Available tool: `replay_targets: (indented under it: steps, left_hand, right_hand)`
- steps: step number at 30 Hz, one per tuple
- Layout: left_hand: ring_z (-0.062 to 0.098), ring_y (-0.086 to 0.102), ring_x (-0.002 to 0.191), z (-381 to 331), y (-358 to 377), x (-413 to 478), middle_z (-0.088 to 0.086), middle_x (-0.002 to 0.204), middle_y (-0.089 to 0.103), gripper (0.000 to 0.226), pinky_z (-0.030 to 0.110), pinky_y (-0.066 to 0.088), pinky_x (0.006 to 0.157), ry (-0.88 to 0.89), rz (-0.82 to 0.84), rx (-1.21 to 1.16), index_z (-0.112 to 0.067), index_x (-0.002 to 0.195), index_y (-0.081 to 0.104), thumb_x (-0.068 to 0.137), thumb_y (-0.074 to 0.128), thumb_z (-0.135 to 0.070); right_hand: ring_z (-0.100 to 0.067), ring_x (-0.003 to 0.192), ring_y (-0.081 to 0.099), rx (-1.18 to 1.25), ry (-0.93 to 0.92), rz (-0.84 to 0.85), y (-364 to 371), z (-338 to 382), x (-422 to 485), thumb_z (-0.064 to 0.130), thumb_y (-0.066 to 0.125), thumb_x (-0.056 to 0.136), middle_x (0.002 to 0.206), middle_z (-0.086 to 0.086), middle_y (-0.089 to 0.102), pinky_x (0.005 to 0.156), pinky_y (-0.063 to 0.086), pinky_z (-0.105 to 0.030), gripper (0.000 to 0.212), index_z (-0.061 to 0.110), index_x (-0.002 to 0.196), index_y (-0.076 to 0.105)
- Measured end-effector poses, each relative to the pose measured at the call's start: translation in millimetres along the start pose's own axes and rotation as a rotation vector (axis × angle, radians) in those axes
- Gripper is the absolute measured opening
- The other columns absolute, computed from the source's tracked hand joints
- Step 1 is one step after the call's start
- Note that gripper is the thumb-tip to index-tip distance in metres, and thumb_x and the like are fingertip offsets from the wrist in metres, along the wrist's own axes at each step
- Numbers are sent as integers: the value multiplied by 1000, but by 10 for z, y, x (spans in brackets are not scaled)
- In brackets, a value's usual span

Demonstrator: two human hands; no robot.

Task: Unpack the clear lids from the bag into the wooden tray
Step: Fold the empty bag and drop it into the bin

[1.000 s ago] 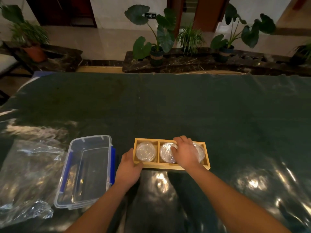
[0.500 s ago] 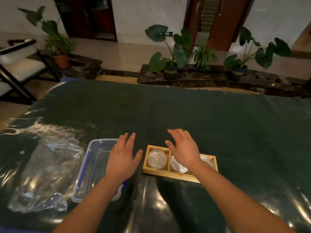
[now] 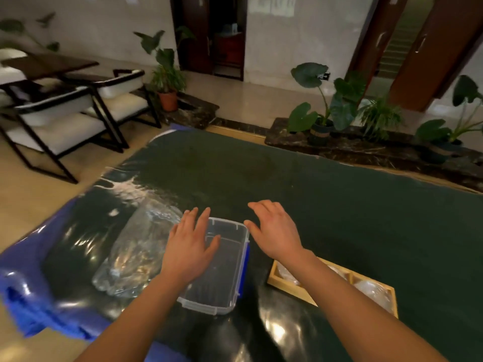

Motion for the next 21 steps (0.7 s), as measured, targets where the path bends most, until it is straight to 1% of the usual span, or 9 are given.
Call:
replay_targets:
  steps: [3, 7, 10, 12, 17, 19, 21]
  left_hand:
    - [36, 33, 151, 248, -113, -44, 17, 164, 35, 72, 55, 33, 119, -38, -11, -1, -17, 160, 32, 99, 50, -50]
    - [34, 31, 152, 602, -209, -79, 15, 165, 34, 72, 54, 33, 119, -113, -26, -8, -19, 160, 30, 98, 45, -53]
    - [35, 39, 146, 936, -206, -112, 15, 160, 39, 72, 53, 38, 115, -167, -36, -49, -18, 159, 31, 98, 56, -47]
    - [35, 41, 143, 1190, -156, -131, 15, 157, 42, 73, 53, 39, 114, -213, -17, -66, -17, 159, 32, 97, 59, -44]
    - [37, 42, 141, 1840, -1, -114, 18, 153, 45, 75, 52, 38, 112, -345, 33, -43, -15, 158, 34, 95, 63, -42]
    - [40, 41, 142, 2078, 71, -62, 22, 153, 44, 76, 52, 35, 116, -377, 52, -18, -12, 158, 35, 94, 64, -42]
    - [41, 33, 147, 2315, 146, -7, 24, 159, 37, 79, 53, 30, 120, -416, 76, 9, -13, 159, 32, 94, 63, -47]
  right_hand:
    - [-21, 126, 51, 16, -67, 18, 132, 311, 146, 43, 55, 97, 138, 1, 57, 101, 49, -38, 49, 22, 141, 50]
    - [-23, 121, 54, 48, -125, 55, 359, 655, 288, 42, 55, 97, 133, -1, 60, 96, 51, -40, 46, 21, 137, 54]
    - [-25, 120, 53, 84, -157, 123, 590, 865, 393, 41, 54, 97, 132, -3, 60, 95, 50, -41, 44, 20, 137, 55]
    - [-28, 120, 53, 84, -175, 186, 763, 1000, 486, 39, 53, 98, 132, -5, 60, 95, 49, -43, 44, 19, 137, 54]
    - [-32, 116, 53, 36, -176, 357, 1266, 1273, 734, 35, 53, 97, 126, -9, 60, 94, 48, -43, 42, 17, 134, 55]
    - [-33, 118, 52, 33, -153, 414, 1480, 1331, 828, 36, 54, 96, 129, -11, 58, 96, 48, -45, 44, 16, 135, 53]
    - [-34, 121, 49, 14, -128, 449, 1675, 1358, 930, 37, 55, 96, 135, -10, 55, 100, 46, -46, 48, 15, 139, 50]
Point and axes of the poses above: each hand's wrist, its own x-axis towards the middle knuckle, its own y-axis out of the palm, z = x × y, the point moved 8 cm from there along x, towards the middle knuckle
